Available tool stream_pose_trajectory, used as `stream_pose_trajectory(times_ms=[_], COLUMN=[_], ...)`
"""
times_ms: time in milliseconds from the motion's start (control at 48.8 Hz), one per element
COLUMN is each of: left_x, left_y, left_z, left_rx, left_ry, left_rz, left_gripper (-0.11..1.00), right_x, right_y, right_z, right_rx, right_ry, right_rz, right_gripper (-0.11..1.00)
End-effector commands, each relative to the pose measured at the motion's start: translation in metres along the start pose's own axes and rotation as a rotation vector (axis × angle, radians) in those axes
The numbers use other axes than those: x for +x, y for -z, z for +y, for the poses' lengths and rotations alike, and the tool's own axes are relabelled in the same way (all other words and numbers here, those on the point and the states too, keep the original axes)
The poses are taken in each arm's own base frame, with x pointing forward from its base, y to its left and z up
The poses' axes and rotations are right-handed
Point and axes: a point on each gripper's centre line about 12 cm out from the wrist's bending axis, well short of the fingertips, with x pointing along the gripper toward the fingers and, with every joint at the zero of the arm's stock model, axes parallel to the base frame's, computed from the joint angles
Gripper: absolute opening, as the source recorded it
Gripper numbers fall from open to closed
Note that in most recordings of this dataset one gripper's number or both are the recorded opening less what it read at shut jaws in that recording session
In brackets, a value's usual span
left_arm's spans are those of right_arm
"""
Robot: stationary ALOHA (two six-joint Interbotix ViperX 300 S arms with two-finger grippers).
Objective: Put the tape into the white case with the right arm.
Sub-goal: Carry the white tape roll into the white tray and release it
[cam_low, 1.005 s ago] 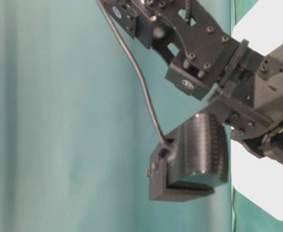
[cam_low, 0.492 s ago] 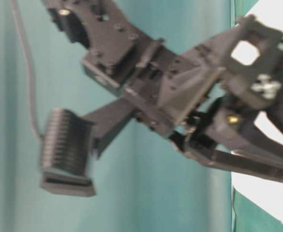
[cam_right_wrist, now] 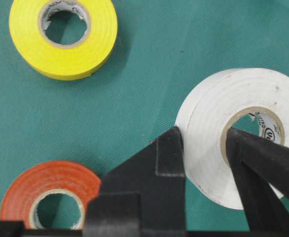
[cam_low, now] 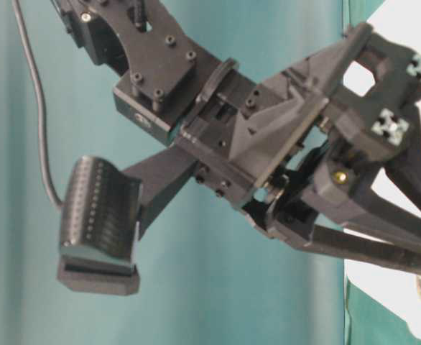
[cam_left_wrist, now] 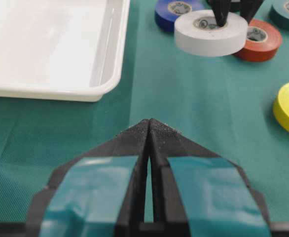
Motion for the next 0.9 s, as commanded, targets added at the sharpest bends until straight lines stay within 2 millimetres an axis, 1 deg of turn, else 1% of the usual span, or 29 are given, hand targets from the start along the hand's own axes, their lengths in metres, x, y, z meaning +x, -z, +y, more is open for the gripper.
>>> stream_pose_trajectory(times_ms=[0,164,451,533,677,882], left_x=[0.001,0.0,0.0,0.0,0.0,0.0], left_y=[-0.004,-0.004,-0.004,-0.004,-0.004,-0.004], left_z=[0.0,0.0,0.0,0.0,0.0,0.0], left_rx=[-0.002,0.0,-0.002,-0.002,-0.002,-0.002], left_ry=[-0.001,-0.001,-0.001,-0.001,-0.001,-0.001], left_rz=[-0.008,-0.009,-0.009,-0.011,-0.011,-0.011], left_gripper=[0.0,0.0,0.0,0.0,0.0,0.0], right_x=[-0.014,-0.015,-0.021,-0.023,-0.023,-0.017], right_y=[-0.018,-0.016,-0.003,0.0,0.008,0.018], right_z=[-0.016,-0.049,-0.121,-0.138,-0.164,-0.196], right_rx=[0.002,-0.019,0.041,0.059,0.078,0.109], right_ry=[0.032,0.103,0.224,0.252,0.292,0.334], right_rz=[-0.056,-0.053,-0.038,-0.041,-0.045,-0.067], right_gripper=[0.02,0.02,0.02,0.02,0.02,0.02])
